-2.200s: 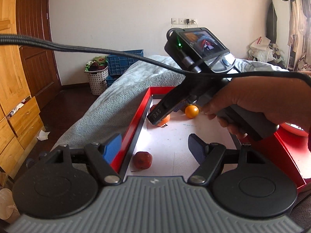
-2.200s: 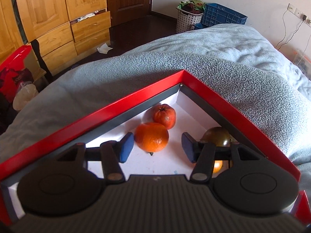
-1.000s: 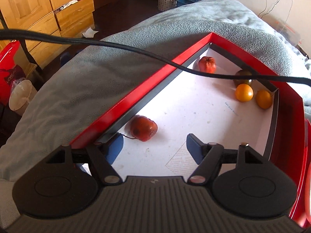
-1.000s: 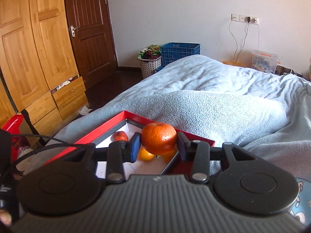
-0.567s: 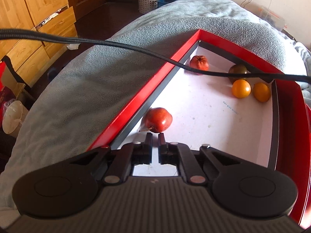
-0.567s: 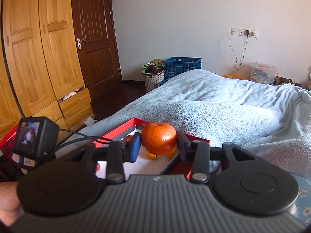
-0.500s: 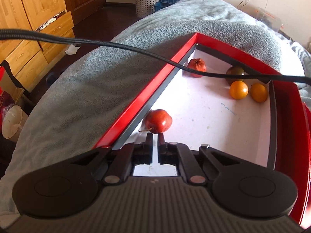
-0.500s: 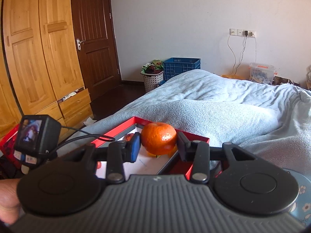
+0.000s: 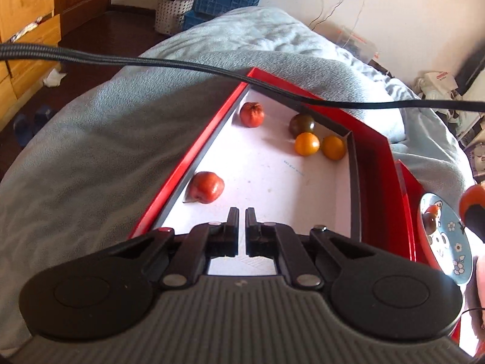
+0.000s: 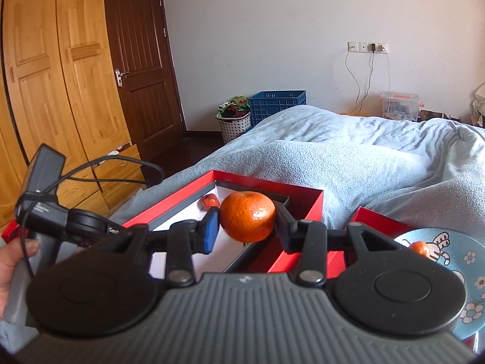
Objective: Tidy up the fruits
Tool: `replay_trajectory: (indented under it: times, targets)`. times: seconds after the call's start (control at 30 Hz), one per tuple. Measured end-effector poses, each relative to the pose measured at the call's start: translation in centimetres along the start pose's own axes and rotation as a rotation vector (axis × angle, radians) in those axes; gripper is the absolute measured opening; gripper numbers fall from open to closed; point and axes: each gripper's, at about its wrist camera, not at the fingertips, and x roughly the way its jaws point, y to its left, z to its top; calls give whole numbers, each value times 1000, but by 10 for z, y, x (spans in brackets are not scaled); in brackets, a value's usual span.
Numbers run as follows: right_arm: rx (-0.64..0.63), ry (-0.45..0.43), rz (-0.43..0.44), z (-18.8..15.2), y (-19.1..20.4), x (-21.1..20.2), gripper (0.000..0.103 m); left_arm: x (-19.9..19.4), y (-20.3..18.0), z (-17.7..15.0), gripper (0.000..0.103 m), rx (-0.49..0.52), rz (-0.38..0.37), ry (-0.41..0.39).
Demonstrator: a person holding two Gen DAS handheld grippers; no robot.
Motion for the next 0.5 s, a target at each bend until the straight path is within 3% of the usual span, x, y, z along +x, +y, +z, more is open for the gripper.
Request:
replay_trajectory:
  times: [0.1, 0.2, 0.27, 0.4, 0.5]
  targets:
    - [-19, -2, 3, -5, 6, -3, 43, -17, -15, -17, 5, 127, 2, -86]
    - [-42, 17, 2, -13, 12, -4, 43, -22, -17, -33, 5, 200, 2, -108]
    - [-30, 24, 8, -17, 14, -3, 43, -20, -17, -35, 5, 229, 40, -112]
    - [-21, 23, 19, -18, 15, -2, 43, 3, -13, -17, 6, 154, 215, -7]
    - [-21, 25, 31, -17, 15, 0, 44, 26, -16, 1, 18, 118, 360, 85]
